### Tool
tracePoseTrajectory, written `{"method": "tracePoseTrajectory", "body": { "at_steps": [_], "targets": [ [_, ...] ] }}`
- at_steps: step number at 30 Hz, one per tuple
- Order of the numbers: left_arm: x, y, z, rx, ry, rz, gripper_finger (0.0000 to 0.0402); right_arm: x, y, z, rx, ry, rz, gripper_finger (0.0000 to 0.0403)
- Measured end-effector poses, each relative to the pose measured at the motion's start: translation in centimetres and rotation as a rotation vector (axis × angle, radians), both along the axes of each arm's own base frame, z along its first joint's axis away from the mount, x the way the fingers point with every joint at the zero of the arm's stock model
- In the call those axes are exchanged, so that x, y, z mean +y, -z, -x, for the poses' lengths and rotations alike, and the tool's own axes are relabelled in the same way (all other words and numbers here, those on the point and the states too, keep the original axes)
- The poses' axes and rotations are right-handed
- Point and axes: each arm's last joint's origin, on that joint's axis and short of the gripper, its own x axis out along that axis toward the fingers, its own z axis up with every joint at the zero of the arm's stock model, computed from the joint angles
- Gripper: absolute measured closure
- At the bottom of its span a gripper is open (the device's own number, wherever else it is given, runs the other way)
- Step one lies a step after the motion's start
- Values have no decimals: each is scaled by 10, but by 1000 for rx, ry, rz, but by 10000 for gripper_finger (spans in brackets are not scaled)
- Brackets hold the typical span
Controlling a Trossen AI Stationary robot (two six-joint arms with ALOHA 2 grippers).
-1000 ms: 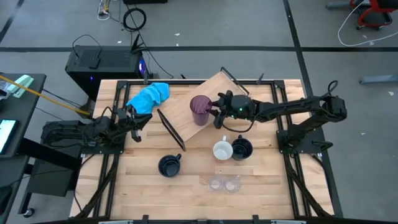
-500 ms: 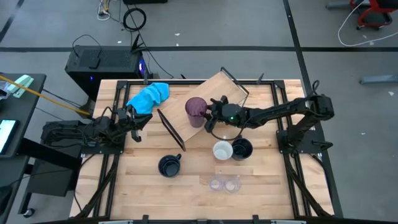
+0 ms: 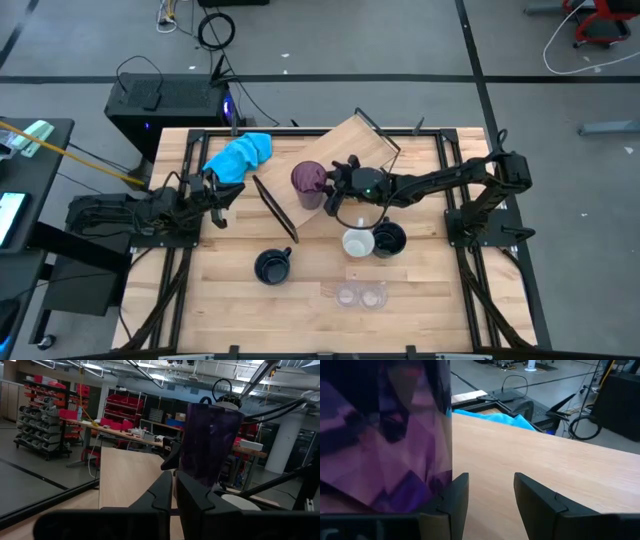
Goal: Stack small to large cups/mugs on shelf
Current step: Put the purple cup on the shelf
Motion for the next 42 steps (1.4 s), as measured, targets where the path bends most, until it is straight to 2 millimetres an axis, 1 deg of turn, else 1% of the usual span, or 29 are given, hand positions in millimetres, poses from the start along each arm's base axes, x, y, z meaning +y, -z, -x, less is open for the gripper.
{"method": "tracePoseTrajectory", "body": {
  "at_steps": [9, 17, 29, 42],
  "targets": [
    [0, 0, 0, 0, 0, 0, 361, 7, -4, -2, -44, -27, -4, 239],
    [0, 0, 0, 0, 0, 0, 370, 15, -5, -3, -57, -53, -5, 239],
    [0, 0, 0, 1, 0, 0, 361, 16, -8, -4, -93, -88, -29, 239],
    [0, 0, 0, 1, 0, 0, 370, 16, -8, -4, -95, -88, -27, 242]
  ]
}}
